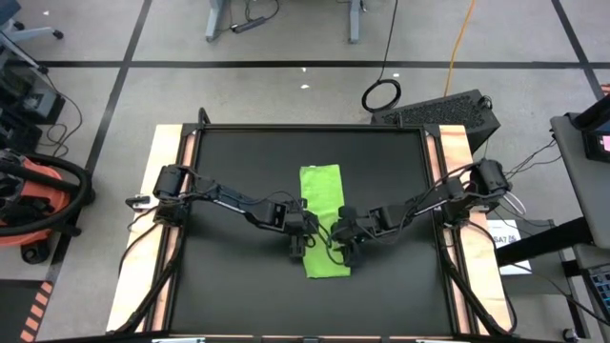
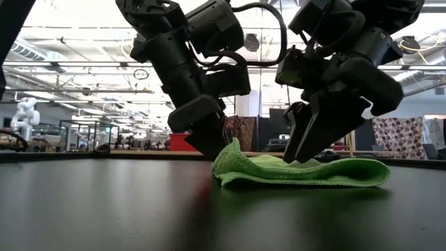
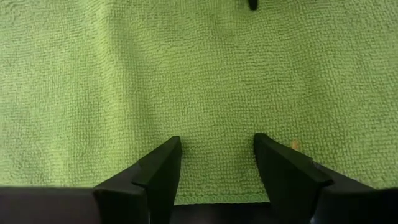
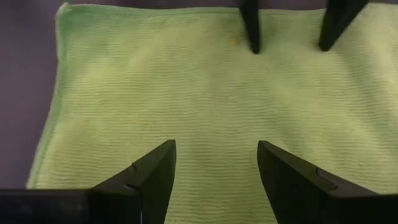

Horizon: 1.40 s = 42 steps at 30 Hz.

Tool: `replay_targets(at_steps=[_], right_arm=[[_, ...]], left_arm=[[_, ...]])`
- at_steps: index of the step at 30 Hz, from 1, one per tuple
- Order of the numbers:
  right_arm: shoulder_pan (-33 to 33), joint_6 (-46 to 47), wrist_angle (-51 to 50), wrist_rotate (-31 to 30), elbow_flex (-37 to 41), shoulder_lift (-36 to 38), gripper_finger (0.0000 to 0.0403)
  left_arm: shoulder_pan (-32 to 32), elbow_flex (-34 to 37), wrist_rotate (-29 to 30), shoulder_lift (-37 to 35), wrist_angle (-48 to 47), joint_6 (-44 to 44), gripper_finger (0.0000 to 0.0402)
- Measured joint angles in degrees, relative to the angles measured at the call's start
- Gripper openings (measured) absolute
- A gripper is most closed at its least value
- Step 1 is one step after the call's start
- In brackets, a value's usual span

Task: Roll towel into tight, uniform cylinder
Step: Fold the green towel, then roll the green towel

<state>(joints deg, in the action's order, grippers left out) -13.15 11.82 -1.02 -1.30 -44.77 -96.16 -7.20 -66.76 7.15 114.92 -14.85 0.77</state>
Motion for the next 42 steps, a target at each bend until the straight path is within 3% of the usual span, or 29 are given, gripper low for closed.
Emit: replay_targets(at_steps=[13, 20, 29, 35, 42], right_arm=[[-3.83, 2.49, 2.67, -0.31, -0.46, 0.00, 0.0216], [-9.67, -0.35, 3.32, -2.70, -1.03, 0.00, 0.0216], [-19.28, -5.88, 3.45, -14.27, -1.03, 0.00, 0.0216], [-23.98, -11.09, 5.61, -24.43, -1.03, -0.58, 0.0216], [-25.18, -14.17, 9.60, -27.66, -1.72, -6.79, 0.0216]], left_arm=[[-0.20, 0.36, 1.12, -4.15, -3.57, -1.73, 0.0212], [-3.47, 0.37, 2.12, -9.51, -3.37, -2.44, 0.0212], [-12.35, 0.21, 4.77, -10.87, -1.31, -6.12, 0.0212], [-19.52, 0.20, 12.15, -8.89, -0.72, -10.54, 0.0212], [-23.32, 0.13, 16.07, -4.72, 1.00, -11.62, 0.0212]])
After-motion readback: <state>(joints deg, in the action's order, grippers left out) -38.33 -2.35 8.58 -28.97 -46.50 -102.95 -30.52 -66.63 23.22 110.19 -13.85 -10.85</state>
